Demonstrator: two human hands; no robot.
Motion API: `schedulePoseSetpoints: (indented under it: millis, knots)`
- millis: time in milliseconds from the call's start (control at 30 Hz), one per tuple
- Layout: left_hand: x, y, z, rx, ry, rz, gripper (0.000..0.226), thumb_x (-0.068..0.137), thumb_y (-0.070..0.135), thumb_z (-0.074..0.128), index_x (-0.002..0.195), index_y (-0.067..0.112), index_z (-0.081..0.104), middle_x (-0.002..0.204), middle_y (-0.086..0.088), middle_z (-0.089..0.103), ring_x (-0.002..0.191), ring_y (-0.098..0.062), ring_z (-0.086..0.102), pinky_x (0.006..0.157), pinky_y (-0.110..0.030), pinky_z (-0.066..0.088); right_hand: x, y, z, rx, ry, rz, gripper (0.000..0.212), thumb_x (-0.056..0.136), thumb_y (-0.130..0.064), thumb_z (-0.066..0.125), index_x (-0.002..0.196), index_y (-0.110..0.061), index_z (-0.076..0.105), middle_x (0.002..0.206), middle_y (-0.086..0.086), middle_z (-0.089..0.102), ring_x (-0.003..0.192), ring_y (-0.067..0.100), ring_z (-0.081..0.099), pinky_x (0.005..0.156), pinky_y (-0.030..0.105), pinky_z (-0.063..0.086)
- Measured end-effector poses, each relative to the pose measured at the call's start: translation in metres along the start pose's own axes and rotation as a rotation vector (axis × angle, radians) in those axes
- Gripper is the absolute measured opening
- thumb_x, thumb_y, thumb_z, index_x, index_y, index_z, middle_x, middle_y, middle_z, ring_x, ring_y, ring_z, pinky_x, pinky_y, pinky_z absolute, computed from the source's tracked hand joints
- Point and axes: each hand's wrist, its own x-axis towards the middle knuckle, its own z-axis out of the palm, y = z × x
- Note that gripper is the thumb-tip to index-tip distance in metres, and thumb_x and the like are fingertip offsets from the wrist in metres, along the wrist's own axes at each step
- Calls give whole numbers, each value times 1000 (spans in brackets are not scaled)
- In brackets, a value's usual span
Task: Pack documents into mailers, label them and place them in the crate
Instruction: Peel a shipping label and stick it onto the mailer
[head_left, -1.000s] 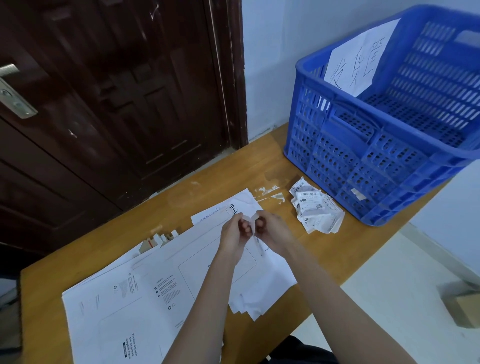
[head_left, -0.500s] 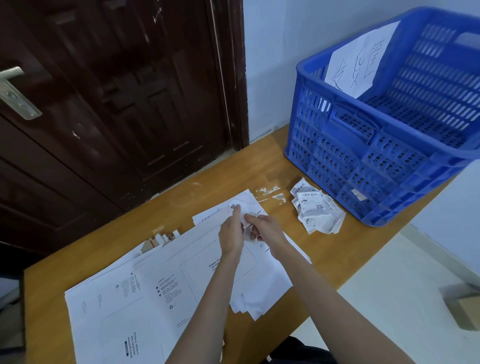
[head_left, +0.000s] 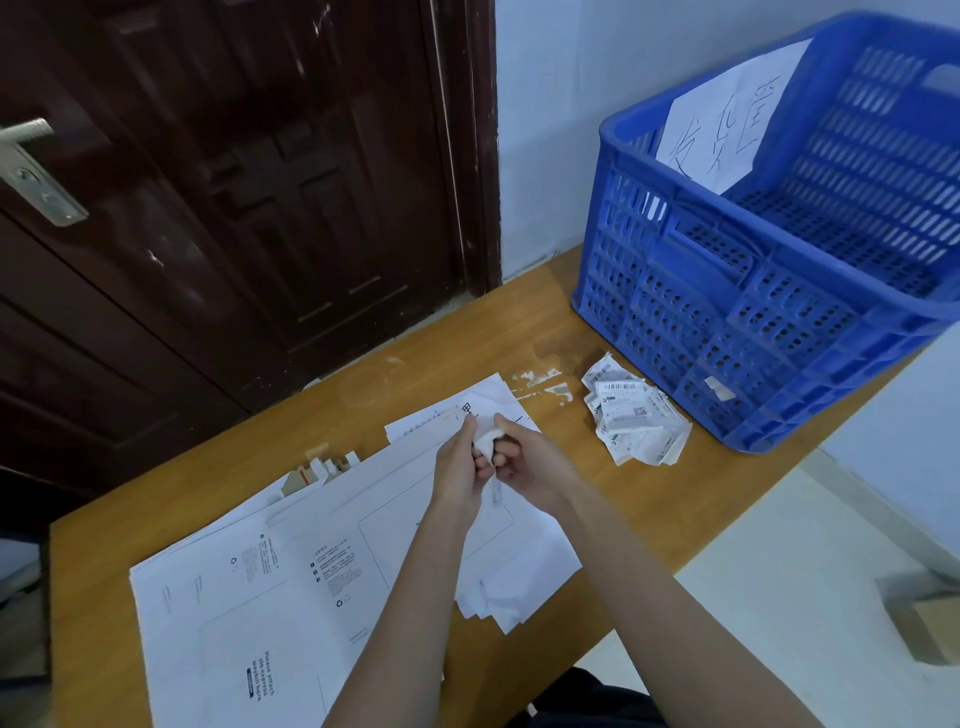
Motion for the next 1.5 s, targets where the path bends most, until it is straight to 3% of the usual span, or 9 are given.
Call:
schedulePoseSetpoints:
  millis: [167,333,600,767,967,1100,1233,1400,1500]
  knots:
    - [-2,4,8,150,146,80,35,101,32,43,75,15,60,62,-5,54,52,-15,47,52,-21,44,-2,-2,6,-147,47,84,47,88,-56,52,65,-14,54,50,-1,39,51,14,43,56,24,32]
    - [2,0,4,283,207,127,41,101,34,42,78,4,58,69,-15,55,59,-20,51,56,-26,44,-7,-2,10,-410,59,-106,27,81,-18,63,59,-9,48,41,-2,41,47,15,44,62,28,35]
    - [-3,6,-5,-82,34,-89,37,100,31,45,75,7,55,39,2,34,36,-10,35,54,-24,35,-7,1,-1,165,-164,61,24,90,-17,44,89,1,60,51,7,51,50,16,52,61,23,37]
    - [-4,5,-5,58,26,-67,16,97,30,49,95,19,60,80,-6,61,71,-18,56,61,-27,44,-4,0,3,-139,106,119,39,90,-48,50,88,-10,59,77,8,62,67,19,55,62,25,40]
    - [-4,2,6,178,132,-53,24,91,30,44,73,16,53,78,-4,57,72,-18,53,65,-30,43,11,10,19,-614,366,-91,29,98,-36,39,98,-9,50,95,6,57,90,24,56,79,34,43]
    - [-1,0,14,503,242,87,44,89,58,41,89,23,67,94,3,68,93,-17,62,88,-38,49,10,16,27,-665,379,-176,29,98,-39,41,98,-10,43,86,-1,55,85,22,56,76,32,42]
    - [0,2,16,609,318,225,42,99,42,40,90,13,69,92,-3,69,91,-20,65,80,-32,51,11,17,28,-530,392,-197,38,97,-40,45,84,-5,54,74,2,58,75,21,59,64,28,44]
    - [-1,9,13,326,227,76,29,98,34,48,76,18,59,82,-4,63,82,-24,61,80,-37,52,8,11,21,-101,232,-42,32,98,-28,50,99,2,62,83,12,62,75,24,60,60,28,48]
    - [-3,15,11,140,219,-46,28,97,35,50,88,11,61,81,-8,63,70,-23,60,57,-29,51,4,8,19,89,227,-16,26,99,-18,49,83,1,59,70,10,57,64,22,54,58,27,43]
